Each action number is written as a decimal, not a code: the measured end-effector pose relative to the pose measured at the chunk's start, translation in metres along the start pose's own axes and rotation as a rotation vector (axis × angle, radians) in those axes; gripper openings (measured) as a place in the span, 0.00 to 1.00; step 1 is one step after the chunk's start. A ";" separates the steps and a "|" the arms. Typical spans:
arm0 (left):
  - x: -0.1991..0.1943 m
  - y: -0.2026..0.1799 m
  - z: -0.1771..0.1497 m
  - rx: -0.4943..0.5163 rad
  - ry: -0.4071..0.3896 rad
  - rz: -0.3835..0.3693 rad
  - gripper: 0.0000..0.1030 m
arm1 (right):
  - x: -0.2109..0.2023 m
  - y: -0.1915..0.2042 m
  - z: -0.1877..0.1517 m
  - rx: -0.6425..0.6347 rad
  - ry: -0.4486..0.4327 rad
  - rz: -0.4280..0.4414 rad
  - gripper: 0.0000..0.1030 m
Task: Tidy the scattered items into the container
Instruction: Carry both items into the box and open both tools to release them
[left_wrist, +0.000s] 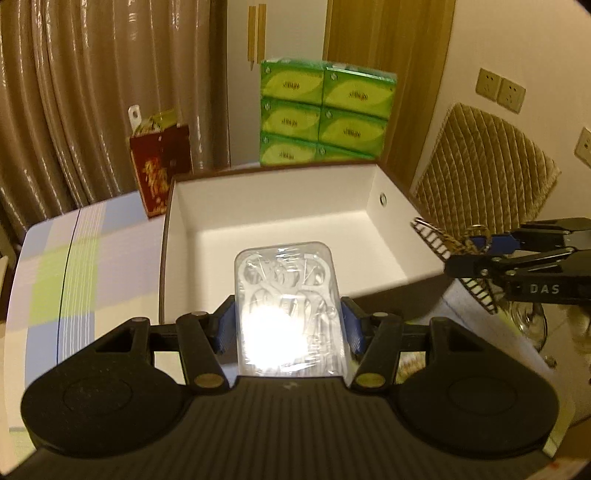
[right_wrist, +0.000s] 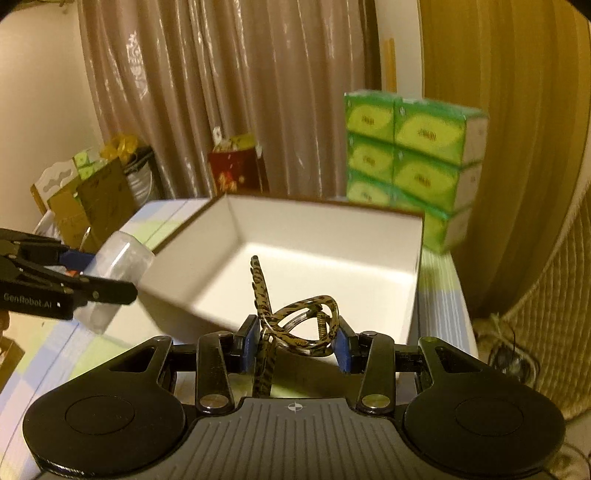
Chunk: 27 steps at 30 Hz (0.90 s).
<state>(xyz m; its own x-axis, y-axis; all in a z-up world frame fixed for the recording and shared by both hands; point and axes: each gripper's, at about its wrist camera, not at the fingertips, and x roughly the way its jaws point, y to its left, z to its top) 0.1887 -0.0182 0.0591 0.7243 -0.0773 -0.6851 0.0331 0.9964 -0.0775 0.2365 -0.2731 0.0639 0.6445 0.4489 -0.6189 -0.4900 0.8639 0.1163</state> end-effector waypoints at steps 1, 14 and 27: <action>0.004 0.001 0.007 -0.002 -0.002 -0.002 0.52 | 0.006 -0.001 0.007 0.004 -0.006 0.000 0.38; 0.083 0.021 0.057 -0.024 0.081 0.015 0.52 | 0.090 -0.024 0.042 0.057 0.077 -0.025 0.38; 0.175 0.034 0.039 -0.141 0.320 0.006 0.52 | 0.164 -0.040 0.025 0.092 0.371 -0.058 0.38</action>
<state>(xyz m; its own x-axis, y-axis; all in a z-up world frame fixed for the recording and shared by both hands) 0.3436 0.0032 -0.0348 0.4712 -0.1007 -0.8762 -0.0821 0.9841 -0.1572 0.3762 -0.2280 -0.0224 0.4053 0.3006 -0.8633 -0.3932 0.9099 0.1322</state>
